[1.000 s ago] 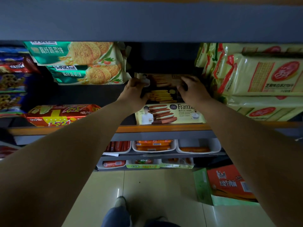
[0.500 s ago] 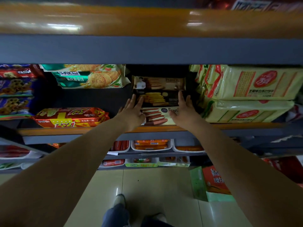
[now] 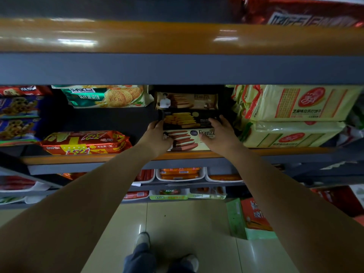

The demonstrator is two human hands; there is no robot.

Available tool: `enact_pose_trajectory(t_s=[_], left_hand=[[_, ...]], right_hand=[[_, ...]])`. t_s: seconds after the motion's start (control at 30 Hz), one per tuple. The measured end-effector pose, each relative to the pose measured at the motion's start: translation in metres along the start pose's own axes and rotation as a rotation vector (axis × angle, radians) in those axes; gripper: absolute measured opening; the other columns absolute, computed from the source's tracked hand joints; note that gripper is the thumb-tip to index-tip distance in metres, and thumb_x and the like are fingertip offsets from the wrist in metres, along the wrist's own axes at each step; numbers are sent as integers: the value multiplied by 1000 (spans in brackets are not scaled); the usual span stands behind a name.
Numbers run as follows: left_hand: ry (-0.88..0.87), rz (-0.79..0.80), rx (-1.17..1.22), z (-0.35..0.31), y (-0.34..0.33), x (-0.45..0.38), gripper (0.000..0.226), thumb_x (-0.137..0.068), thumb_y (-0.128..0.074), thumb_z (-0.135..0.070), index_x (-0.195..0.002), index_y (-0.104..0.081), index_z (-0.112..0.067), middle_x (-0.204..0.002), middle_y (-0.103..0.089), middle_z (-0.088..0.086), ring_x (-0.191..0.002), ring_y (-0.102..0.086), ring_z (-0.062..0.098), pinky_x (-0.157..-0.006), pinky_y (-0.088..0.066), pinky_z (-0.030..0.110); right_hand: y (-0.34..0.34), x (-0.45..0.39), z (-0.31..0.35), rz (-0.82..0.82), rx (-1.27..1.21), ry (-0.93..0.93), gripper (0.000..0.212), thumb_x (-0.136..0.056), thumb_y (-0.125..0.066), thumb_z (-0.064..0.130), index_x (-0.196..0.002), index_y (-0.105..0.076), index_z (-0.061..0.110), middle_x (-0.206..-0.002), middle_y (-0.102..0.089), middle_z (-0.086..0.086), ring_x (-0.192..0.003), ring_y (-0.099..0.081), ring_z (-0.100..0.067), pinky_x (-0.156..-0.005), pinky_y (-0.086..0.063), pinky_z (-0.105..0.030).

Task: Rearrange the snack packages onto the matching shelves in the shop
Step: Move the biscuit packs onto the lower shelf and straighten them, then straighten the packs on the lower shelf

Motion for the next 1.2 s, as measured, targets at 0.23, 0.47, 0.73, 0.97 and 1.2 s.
enact_pose_trajectory(t_s=[0.23,0.47,0.73,0.97,1.2], left_hand=[[-38,-13,1,-3,3,1,65,-93,-50,-20,-149,-18,-15,-153,-21,11,-135,-33,29,-104,-32,31],[-41,-28,-27,2,4,3,67,-93,-52,-27,-150,-17,-17,-158,-12,8,-143,-21,26,-110,-25,30],[-252,-230,-77,-16,17,41,50,-92,-52,-19,-139,-39,-9,-139,-38,13,-129,-37,30,-103,-33,34],[-415,-124,-69,-37,-5,74,40,-91,-54,-17,-131,-48,-14,-126,-53,9,-102,-59,26,-82,-48,33],[-617,109,-57,-95,-61,96,37,-93,-53,-14,-130,-48,-13,-119,-58,4,-99,-59,21,-74,-48,31]], right_hand=[[2,3,-1,-19,-41,-16,72,-90,-55,47,-150,-24,20,-160,-4,-8,-147,-7,-27,-118,-18,-38],[0,3,0,-66,16,-8,71,-92,-52,47,-150,-23,18,-160,-7,-11,-148,-4,-29,-119,-14,-43],[22,40,19,-280,-216,178,50,-94,-57,26,-139,-43,10,-141,-44,-11,-130,-43,-24,-105,-33,-27],[27,115,-12,-289,-520,-8,43,-95,-54,23,-136,-45,15,-131,-53,1,-117,-52,-13,-96,-47,-31],[22,214,-79,-513,-781,-317,26,-92,-59,8,-116,-55,16,-102,-60,-2,-78,-56,-5,-73,-47,-20]])
Point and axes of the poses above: each hand's wrist, its own x-axis away from the middle knuckle, its own y-axis out of the back of the hand, z = x × y, the point moved 5 cm from there along -x, towards the middle knuckle
